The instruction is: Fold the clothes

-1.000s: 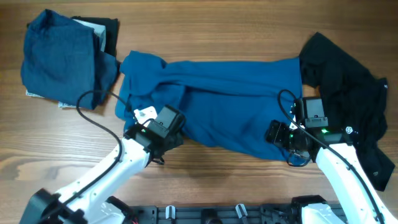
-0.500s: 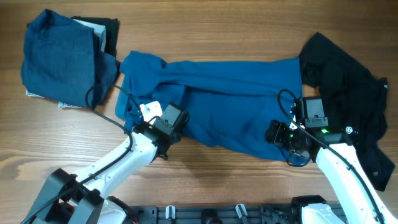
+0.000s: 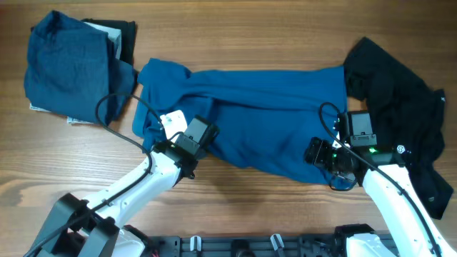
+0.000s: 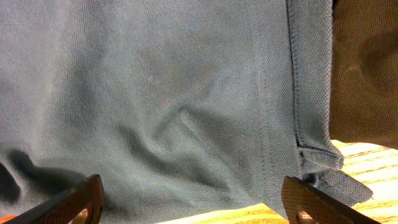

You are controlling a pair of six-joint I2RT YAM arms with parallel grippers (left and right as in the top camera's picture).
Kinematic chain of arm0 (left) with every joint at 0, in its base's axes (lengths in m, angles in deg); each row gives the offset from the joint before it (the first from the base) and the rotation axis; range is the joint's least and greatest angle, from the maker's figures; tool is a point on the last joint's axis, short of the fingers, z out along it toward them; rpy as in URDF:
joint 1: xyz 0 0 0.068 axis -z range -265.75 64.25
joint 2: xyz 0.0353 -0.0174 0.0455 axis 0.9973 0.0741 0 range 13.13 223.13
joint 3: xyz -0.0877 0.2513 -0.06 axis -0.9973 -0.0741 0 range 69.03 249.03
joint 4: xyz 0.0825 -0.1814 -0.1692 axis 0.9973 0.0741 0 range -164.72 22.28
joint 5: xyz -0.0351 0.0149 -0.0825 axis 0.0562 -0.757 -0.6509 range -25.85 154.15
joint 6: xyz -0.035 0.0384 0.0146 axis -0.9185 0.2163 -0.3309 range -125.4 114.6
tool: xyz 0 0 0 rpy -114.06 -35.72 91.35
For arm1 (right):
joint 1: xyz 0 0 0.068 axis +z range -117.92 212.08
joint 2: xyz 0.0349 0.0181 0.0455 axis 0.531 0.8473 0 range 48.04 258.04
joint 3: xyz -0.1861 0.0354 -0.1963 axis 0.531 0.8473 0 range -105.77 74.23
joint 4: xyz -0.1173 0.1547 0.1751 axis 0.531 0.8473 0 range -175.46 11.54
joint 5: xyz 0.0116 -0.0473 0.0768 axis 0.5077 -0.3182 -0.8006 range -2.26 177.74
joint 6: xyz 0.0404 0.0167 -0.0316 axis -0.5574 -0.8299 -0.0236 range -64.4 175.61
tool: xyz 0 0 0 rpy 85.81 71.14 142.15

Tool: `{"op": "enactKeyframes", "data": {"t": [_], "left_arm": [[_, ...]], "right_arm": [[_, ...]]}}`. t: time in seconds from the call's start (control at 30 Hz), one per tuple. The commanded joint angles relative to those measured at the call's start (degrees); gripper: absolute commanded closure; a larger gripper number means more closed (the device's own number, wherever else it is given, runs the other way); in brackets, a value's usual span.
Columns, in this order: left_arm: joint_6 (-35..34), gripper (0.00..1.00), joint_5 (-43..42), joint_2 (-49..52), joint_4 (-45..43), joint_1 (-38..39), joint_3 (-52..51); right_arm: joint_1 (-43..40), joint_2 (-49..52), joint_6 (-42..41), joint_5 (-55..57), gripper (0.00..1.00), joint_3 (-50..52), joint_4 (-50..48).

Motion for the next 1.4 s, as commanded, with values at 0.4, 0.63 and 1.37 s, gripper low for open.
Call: {"op": "enactKeyframes", "data": {"t": [0.4, 0.63, 1.37], "left_arm": [[3.1, 0.96, -3.5, -16.5, 18.4, -3.6, 10.8], [3.1, 0.96, -3.6, -22.5, 20.0, -11.7, 10.8], [3.2, 0.96, -4.5, -20.8, 17.1, -19.1, 10.8]], "right_arm": [[0.3, 0.2, 0.8, -3.9, 0.17, 0.2, 1.4], [0.3, 1.5, 2.4, -2.6, 0.28, 0.2, 1.7], [0.9, 6.0, 0.8, -8.4, 0.34, 0.3, 6.6]]}}
